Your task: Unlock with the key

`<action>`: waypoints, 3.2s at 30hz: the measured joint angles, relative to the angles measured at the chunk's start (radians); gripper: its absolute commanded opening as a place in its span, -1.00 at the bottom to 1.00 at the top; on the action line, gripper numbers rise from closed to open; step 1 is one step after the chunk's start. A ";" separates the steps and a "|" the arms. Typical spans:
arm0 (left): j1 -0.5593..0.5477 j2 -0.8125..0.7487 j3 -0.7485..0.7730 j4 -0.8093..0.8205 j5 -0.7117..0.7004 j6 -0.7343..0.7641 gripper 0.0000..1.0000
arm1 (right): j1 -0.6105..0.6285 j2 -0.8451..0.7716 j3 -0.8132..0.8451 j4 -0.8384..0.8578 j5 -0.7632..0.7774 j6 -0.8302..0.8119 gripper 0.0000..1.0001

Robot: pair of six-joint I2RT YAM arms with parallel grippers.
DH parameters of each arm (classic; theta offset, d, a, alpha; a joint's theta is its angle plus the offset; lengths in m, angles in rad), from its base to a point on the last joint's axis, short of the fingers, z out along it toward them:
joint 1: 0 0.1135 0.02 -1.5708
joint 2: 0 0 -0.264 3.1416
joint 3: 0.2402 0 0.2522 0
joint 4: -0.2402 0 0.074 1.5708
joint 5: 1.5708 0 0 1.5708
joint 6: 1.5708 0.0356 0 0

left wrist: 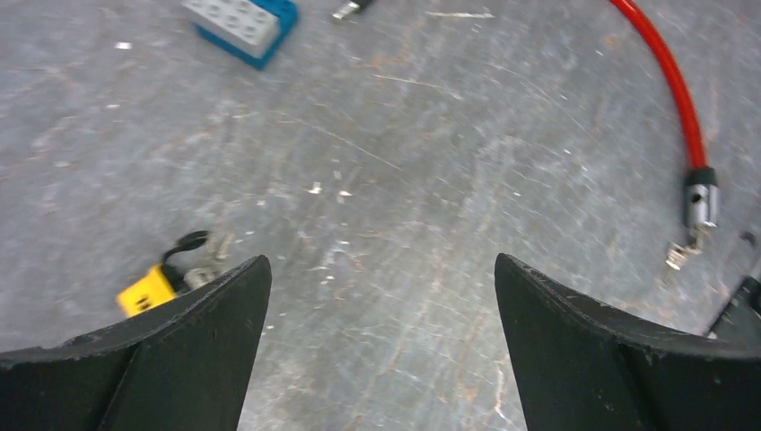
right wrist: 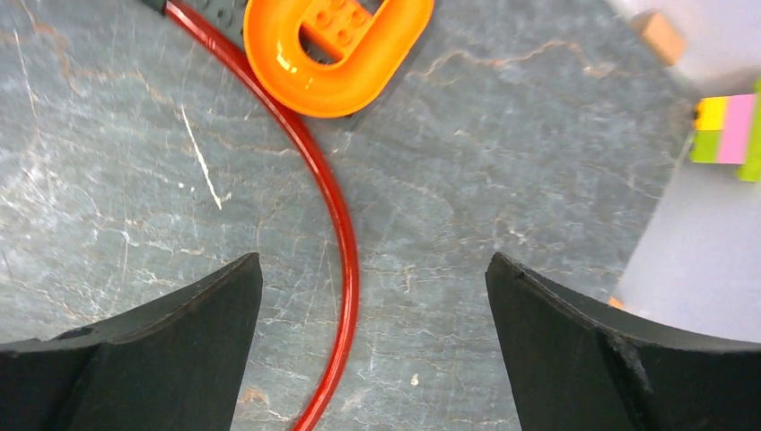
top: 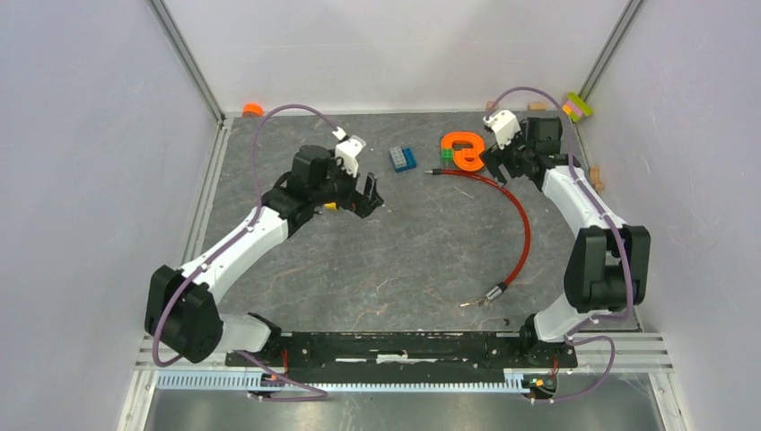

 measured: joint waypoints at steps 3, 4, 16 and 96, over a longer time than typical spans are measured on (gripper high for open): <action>0.030 -0.035 -0.018 0.026 -0.068 0.002 1.00 | -0.003 -0.061 -0.003 0.029 0.000 0.045 0.96; 0.040 -0.048 -0.025 0.032 -0.087 0.002 1.00 | -0.005 -0.080 -0.003 0.040 0.000 0.062 0.96; 0.148 -0.173 -0.072 0.114 -0.284 0.007 1.00 | -0.012 -0.311 -0.147 0.201 0.012 0.266 0.96; 0.302 -0.462 -0.177 -0.011 -0.231 -0.019 1.00 | -0.054 -0.694 -0.460 0.347 -0.237 0.347 0.96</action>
